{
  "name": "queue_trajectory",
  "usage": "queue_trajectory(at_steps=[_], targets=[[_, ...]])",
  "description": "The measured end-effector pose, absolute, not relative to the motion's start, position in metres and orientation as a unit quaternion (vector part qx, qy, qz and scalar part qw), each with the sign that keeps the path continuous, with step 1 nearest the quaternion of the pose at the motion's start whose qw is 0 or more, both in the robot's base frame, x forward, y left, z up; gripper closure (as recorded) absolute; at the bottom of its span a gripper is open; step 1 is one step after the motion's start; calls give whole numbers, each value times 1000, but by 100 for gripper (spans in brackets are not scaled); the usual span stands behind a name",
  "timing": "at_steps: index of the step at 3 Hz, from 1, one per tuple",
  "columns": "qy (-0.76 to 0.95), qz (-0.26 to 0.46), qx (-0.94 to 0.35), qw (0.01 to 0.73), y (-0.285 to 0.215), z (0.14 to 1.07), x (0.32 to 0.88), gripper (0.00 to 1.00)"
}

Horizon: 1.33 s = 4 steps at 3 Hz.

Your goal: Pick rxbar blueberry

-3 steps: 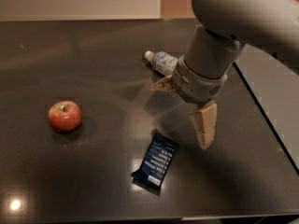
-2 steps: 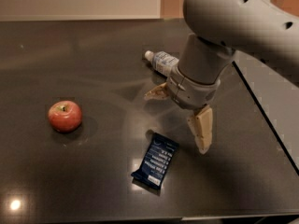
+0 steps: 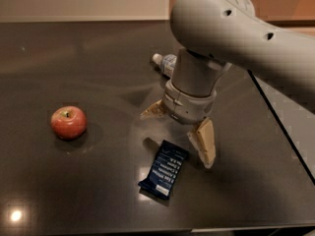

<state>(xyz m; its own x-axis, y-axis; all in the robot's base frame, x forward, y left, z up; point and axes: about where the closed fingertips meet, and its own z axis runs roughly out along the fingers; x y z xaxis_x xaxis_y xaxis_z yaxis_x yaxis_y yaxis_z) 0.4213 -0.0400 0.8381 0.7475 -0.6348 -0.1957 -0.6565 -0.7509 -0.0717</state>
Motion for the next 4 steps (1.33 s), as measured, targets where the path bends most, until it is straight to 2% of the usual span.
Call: queue_trajectory(at_steps=[3,4], targets=[[316,89,-943,56,-25,820,390,0],[318,88,-943,53,-25,820,387,15]])
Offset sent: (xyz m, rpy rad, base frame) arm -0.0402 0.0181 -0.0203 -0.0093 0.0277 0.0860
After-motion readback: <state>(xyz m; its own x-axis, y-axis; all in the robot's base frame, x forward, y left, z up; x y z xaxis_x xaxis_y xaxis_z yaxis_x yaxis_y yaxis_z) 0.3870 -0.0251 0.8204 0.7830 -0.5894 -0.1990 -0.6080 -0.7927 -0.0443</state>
